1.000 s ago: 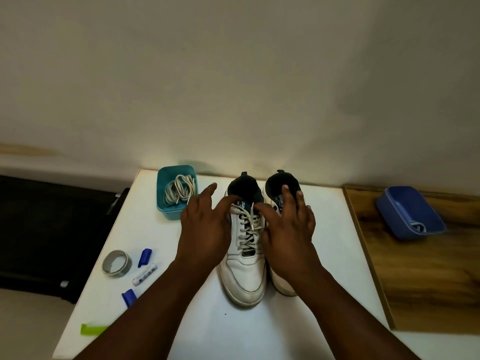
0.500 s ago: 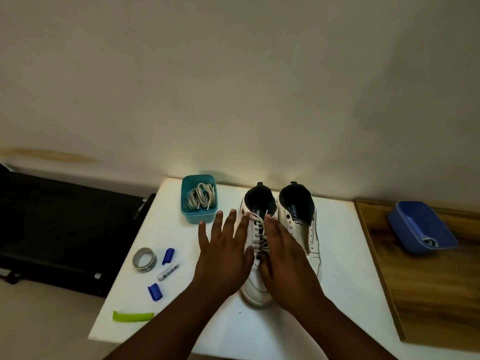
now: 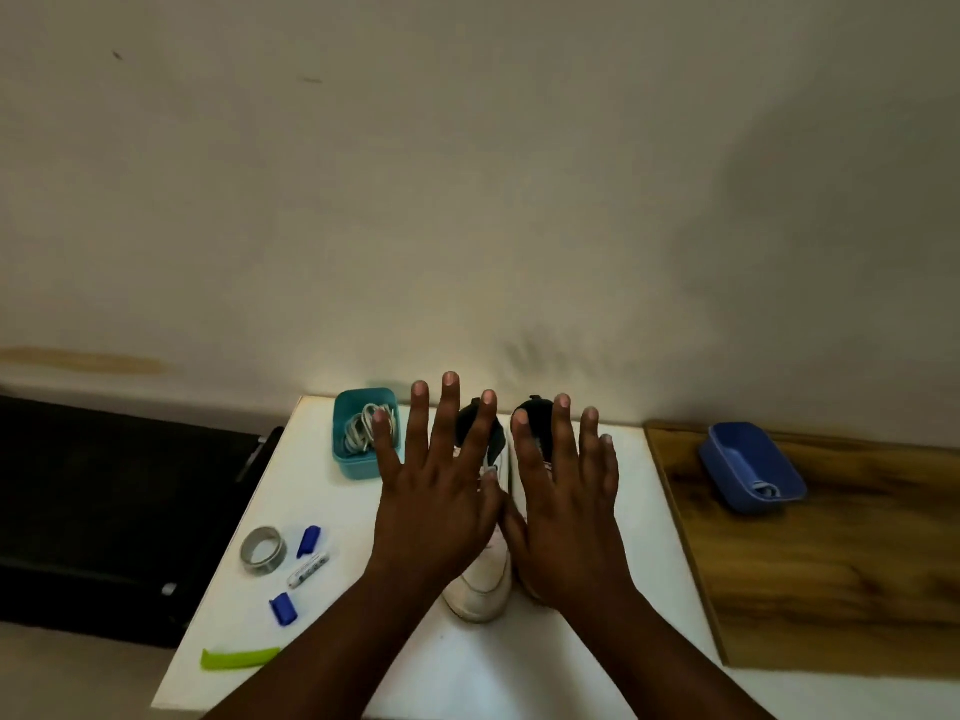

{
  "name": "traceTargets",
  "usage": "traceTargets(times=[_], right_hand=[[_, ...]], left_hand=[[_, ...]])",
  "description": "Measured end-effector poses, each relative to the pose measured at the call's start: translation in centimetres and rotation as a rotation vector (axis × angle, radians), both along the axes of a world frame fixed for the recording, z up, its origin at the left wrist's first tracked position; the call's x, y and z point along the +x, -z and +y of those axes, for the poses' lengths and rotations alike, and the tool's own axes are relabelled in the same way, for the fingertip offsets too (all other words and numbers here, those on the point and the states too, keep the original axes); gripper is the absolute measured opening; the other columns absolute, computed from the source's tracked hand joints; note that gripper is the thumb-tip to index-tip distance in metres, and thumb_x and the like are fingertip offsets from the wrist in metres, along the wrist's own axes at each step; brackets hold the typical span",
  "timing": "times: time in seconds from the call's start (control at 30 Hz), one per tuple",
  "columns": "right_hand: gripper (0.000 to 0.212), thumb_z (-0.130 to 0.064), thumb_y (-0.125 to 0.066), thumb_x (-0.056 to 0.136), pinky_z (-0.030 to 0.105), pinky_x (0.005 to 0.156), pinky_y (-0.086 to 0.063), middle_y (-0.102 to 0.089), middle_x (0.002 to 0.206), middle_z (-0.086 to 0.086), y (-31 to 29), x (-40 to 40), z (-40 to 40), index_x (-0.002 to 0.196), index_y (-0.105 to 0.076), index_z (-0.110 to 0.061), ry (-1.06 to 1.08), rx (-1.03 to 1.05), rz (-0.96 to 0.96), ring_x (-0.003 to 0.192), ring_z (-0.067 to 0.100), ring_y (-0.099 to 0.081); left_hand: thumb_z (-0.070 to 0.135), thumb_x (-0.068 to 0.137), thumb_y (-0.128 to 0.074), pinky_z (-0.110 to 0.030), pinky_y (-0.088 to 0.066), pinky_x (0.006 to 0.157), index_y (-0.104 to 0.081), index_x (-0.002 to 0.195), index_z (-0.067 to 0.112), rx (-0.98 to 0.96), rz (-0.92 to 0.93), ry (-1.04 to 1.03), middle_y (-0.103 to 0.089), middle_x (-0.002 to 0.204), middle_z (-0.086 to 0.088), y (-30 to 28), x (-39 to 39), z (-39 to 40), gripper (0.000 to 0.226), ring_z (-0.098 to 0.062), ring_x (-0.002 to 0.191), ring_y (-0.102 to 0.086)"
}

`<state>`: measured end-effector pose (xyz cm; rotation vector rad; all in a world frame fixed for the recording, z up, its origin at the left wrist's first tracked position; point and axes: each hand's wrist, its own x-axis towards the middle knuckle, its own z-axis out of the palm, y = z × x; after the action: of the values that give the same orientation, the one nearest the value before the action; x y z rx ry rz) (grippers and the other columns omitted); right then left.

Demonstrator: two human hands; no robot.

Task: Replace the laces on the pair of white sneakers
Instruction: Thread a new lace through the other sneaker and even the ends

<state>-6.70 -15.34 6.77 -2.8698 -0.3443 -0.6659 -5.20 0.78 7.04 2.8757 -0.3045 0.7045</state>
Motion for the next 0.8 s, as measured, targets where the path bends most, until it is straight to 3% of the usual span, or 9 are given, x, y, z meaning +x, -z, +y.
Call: traceTargets(times=[0.13,0.33,0.6,0.67,0.8], right_hand=[[0.082,-0.063,-0.041,0.102,0.062,0.123,-0.016,0.009,0.172,0.014,-3.1,-1.2,-2.0,0.164,0.002,-0.03,0.04,-0.016,-0.008,0.158,0.038,0.009],[0.085,-0.064,-0.048,0.101,0.066,0.122,-0.012,0.006,0.17,0.021,-8.4,-3.3,-6.6,0.165,-0.009,-0.023,0.101,-0.019,-0.184,0.157,0.043,0.007],[0.085,-0.061,-0.047,0.101,0.059,0.125,-0.009,0.008,0.171,0.016,-13.9,-4.3,-14.0,0.165,-0.006,-0.024,0.193,0.055,-0.249,0.158,0.037,0.009],[0.08,-0.055,-0.047,0.103,0.054,0.125,-0.016,0.001,0.172,0.012,-13.6,-4.2,-16.7,0.165,-0.007,-0.025,0.205,0.107,-0.238,0.159,0.032,0.001],[0.064,-0.044,-0.045,0.106,0.043,0.114,-0.041,-0.032,0.164,0.004,-12.9,-3.1,-22.9,0.162,-0.018,-0.029,0.261,0.232,-0.19,0.147,0.022,-0.034]], left_hand=[[0.045,0.098,-0.048,-0.073,-0.014,0.117,-0.008,0.164,0.025,0.003,-0.045,0.02,0.004,0.171,-0.015,-2.9,-1.2,-1.8,0.08,-0.038,0.157,0.003],[0.055,0.099,-0.045,-0.073,-0.007,0.118,-0.01,0.164,0.021,0.0,-0.199,0.053,0.002,0.17,-0.018,-9.0,-2.1,-4.7,0.081,-0.041,0.157,0.002],[0.058,0.1,-0.034,-0.073,-0.006,0.118,-0.006,0.164,0.021,0.017,-0.26,0.165,0.004,0.17,-0.018,-14.1,-2.0,-11.5,0.079,-0.041,0.157,0.005],[0.057,0.1,-0.038,-0.072,-0.007,0.118,-0.007,0.164,0.022,0.005,-0.256,0.231,0.003,0.171,-0.016,-13.6,-1.9,-14.8,0.079,-0.04,0.157,0.005],[0.052,0.099,-0.042,-0.069,-0.008,0.119,-0.009,0.164,0.025,-0.038,-0.222,0.356,0.001,0.172,-0.011,-11.5,-0.7,-21.5,0.078,-0.035,0.158,0.004]])
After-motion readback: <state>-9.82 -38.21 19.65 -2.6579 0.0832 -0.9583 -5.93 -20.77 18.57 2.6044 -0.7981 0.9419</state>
